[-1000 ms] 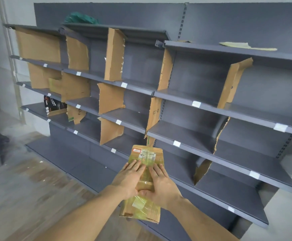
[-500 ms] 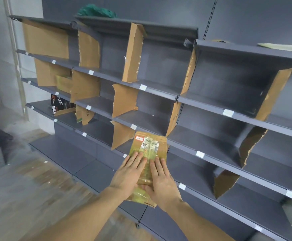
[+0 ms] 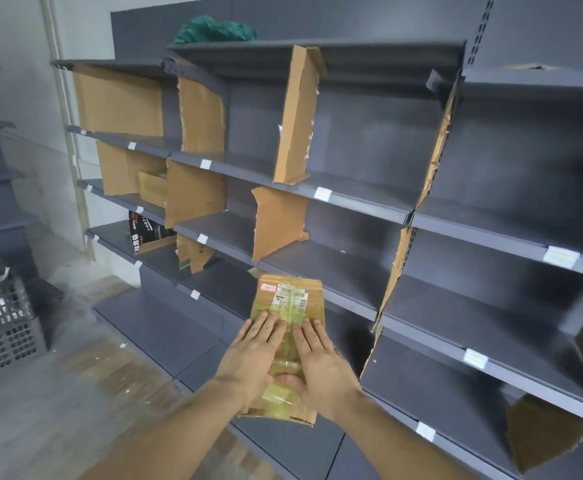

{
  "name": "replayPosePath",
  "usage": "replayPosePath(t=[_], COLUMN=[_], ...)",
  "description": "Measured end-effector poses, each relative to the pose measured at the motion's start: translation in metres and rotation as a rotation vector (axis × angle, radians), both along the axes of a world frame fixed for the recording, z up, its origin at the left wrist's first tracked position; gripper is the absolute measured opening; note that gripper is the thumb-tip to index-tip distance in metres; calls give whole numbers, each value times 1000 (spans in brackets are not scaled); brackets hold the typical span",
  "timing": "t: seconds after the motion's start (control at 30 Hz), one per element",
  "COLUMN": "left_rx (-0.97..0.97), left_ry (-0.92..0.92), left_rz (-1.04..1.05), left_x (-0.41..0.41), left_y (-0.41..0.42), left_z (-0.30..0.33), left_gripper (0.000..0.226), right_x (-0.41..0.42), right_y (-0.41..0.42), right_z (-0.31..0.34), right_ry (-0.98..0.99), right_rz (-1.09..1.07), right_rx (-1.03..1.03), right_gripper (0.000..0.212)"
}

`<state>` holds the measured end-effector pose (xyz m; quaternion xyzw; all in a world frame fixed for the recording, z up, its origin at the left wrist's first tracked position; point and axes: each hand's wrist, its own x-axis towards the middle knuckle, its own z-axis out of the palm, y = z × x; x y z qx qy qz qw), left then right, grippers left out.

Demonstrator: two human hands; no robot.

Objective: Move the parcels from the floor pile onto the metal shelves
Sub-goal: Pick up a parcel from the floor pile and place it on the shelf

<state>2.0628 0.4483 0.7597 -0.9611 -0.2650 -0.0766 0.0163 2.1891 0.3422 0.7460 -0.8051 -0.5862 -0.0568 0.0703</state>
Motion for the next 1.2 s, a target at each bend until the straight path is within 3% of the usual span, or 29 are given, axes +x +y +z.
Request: replayPosePath(t=[0.2, 0.5, 1.2], left_rx=[25, -2, 35], left_ry=[18, 28, -6], left_rz=[18, -44, -331], left_x=[26, 56, 58], left_y=[58, 101, 151], left_z=[16, 15, 37], left_gripper=[96, 93, 94], right_x=[27, 51, 2], right_y=[57, 93, 107], right_z=[14, 15, 53], right_ry=[7, -27, 1], right_rz=[26, -34, -317], right_rx=[23, -20, -24], right_gripper=[94, 96, 91])
